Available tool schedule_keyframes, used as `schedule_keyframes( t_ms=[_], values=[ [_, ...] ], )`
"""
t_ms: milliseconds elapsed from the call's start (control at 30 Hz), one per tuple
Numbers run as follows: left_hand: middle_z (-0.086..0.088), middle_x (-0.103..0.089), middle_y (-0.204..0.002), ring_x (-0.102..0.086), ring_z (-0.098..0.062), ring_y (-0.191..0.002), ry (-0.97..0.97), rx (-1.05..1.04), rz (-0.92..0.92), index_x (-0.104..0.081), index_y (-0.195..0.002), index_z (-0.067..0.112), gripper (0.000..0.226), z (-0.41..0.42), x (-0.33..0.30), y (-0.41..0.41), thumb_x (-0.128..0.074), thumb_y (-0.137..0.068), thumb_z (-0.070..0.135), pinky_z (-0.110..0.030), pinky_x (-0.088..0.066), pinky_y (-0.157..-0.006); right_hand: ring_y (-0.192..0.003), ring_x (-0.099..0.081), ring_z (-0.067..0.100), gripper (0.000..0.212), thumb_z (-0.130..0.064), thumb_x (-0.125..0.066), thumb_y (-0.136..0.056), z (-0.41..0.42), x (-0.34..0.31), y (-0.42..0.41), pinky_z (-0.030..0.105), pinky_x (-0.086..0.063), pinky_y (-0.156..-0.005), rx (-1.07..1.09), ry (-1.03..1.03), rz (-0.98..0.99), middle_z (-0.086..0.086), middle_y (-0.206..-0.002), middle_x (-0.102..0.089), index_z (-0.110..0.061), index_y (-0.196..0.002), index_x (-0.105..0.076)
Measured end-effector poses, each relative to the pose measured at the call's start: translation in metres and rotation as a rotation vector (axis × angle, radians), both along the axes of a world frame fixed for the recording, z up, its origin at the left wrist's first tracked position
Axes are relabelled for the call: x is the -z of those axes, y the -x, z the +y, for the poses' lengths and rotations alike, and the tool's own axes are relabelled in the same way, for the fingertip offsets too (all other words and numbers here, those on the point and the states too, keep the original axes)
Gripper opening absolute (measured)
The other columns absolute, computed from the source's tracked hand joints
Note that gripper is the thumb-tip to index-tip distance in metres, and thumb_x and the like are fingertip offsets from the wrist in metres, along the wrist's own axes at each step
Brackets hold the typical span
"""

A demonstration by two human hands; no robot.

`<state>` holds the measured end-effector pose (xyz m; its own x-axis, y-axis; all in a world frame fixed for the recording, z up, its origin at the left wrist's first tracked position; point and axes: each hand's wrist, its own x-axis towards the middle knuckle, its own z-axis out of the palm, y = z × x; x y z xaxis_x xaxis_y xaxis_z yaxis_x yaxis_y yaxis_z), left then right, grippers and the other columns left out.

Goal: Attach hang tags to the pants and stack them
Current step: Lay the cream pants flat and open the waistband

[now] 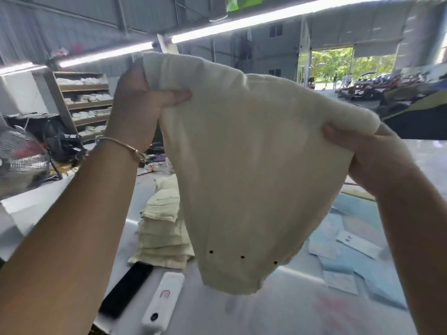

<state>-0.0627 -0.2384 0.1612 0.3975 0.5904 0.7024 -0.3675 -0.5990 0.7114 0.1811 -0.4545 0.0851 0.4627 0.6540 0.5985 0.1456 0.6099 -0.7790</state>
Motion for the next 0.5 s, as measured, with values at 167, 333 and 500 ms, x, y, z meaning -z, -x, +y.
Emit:
schedule_keyframes(
  t_ms=[167, 333, 500],
  values=[
    [-0.004, -0.071, -0.103, -0.068, -0.026, -0.099, -0.034, -0.057, 0.018, -0.064, -0.099, 0.028, 0.049, -0.08, 0.017, -0.028, -0.085, -0.059, 0.009, -0.047, -0.057, -0.085, -0.072, -0.067, 0.012, 0.018, -0.015, -0.082, -0.068, -0.102, -0.001, 0.0, 0.027, -0.054, -0.061, 0.339, -0.007, -0.161, -0.009, -0.078, -0.073, -0.025, -0.082, -0.077],
    [0.011, -0.072, -0.084, -0.068, -0.007, -0.077, 0.008, -0.06, 0.086, -0.065, -0.093, 0.027, 0.046, -0.126, 0.049, -0.053, -0.082, -0.065, -0.005, -0.025, -0.056, -0.067, -0.077, -0.063, 0.004, 0.016, -0.036, -0.076, -0.067, -0.161, 0.017, -0.004, 0.023, -0.05, -0.064, 0.725, 0.122, -0.292, -0.01, -0.082, -0.067, -0.026, -0.078, -0.072],
    [-0.001, -0.075, -0.085, -0.069, -0.018, -0.08, 0.14, 0.12, 0.052, -0.074, -0.091, 0.016, 0.036, -0.146, 0.075, -0.064, -0.079, -0.064, -0.007, -0.031, -0.057, -0.073, -0.122, -0.035, 0.029, 0.055, -0.044, -0.073, -0.069, -0.197, 0.031, -0.007, 0.029, -0.032, -0.103, 1.073, 0.224, -0.489, 0.011, -0.127, -0.042, -0.001, -0.101, -0.064]
  ],
)
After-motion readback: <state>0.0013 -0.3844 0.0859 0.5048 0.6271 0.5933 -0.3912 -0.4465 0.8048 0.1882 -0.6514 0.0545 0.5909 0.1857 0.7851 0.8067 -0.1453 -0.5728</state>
